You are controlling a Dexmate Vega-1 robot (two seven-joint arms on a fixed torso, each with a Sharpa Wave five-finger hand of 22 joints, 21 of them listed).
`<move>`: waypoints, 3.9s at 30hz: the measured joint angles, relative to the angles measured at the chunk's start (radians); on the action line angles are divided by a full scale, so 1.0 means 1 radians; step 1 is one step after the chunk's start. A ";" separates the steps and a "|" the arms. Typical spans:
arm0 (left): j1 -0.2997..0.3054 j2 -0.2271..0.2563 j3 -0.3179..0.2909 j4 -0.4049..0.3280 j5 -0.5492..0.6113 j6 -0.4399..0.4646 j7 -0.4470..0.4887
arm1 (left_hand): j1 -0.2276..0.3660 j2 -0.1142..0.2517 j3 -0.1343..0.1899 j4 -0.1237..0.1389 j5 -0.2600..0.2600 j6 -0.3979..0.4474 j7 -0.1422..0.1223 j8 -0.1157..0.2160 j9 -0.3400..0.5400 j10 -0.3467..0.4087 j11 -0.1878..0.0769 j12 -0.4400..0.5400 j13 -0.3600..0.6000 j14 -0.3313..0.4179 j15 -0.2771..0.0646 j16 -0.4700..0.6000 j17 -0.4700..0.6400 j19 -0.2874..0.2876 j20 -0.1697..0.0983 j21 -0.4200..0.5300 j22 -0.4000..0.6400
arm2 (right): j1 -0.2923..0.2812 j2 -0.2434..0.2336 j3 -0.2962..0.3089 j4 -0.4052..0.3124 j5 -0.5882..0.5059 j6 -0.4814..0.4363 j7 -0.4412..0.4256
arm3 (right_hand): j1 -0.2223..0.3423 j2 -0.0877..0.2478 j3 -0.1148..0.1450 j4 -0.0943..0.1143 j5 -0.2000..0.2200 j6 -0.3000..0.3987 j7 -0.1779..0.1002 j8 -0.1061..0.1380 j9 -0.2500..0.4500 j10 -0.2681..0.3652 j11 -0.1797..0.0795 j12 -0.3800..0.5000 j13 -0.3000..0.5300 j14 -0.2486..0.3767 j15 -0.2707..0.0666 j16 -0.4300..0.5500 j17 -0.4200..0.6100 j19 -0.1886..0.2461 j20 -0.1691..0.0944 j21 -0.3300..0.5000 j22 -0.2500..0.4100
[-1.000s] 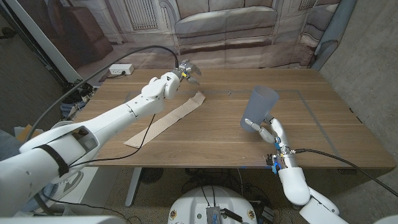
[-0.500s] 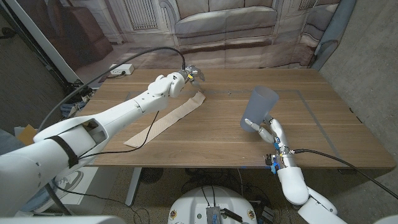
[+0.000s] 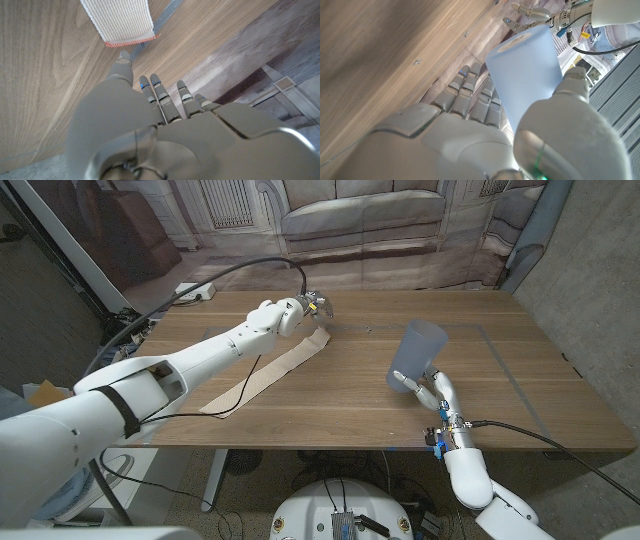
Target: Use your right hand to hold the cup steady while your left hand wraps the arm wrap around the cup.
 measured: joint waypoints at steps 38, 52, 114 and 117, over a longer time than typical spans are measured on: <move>-0.051 -0.051 0.069 0.200 -0.042 -0.131 0.069 | 0.079 0.015 0.034 0.030 0.005 0.157 -0.009 0.027 0.007 0.148 0.000 -0.001 0.000 0.102 -0.002 0.013 0.003 0.075 -0.028 0.000 0.000 | 0.046 0.010 -0.035 0.027 0.020 -0.028 -0.008 | -0.003 0.003 0.001 0.001 -0.011 0.009 0.002 -0.006 0.000 0.007 0.000 -0.008 0.000 0.000 0.000 -0.007 0.001 0.007 0.007 0.000 0.000; -0.056 -0.076 0.080 0.251 -0.065 -0.149 0.123 | 0.061 0.062 0.077 0.048 -0.004 0.397 0.026 0.087 -0.007 0.372 0.002 0.006 -0.003 0.238 -0.007 0.013 0.001 0.139 -0.032 0.000 0.000 | 0.046 0.000 -0.037 0.022 0.030 -0.038 -0.006 | -0.003 0.003 0.001 0.001 -0.019 0.009 0.002 -0.009 0.000 0.007 0.000 -0.011 0.006 0.004 0.003 -0.007 0.002 0.007 0.007 0.000 0.000; 0.161 0.145 -0.134 -0.371 0.022 -0.006 0.120 | 0.120 0.058 0.201 0.030 -0.024 0.450 0.107 0.115 0.005 0.491 0.016 0.109 0.047 0.593 -0.072 0.044 0.030 0.243 -0.032 -0.012 -0.007 | 0.047 -0.026 0.009 -0.017 -0.028 -0.087 -0.049 | 0.003 -0.003 0.025 -0.022 -0.042 0.038 0.009 -0.020 0.000 0.030 0.006 -0.023 0.005 0.044 -0.001 -0.011 0.000 0.012 0.001 0.000 0.000; 0.172 0.150 -0.146 -0.391 0.025 -0.006 0.115 | 0.119 0.059 0.203 0.029 -0.024 0.450 0.107 0.115 0.005 0.491 0.016 0.109 0.047 0.593 -0.072 0.044 0.030 0.243 -0.032 -0.012 -0.007 | 0.044 -0.032 0.020 -0.034 -0.060 -0.118 -0.071 | 0.003 -0.003 0.025 -0.022 -0.042 0.044 0.014 -0.020 0.000 0.034 0.009 -0.023 0.005 0.047 -0.004 -0.011 0.000 0.012 0.001 0.000 0.000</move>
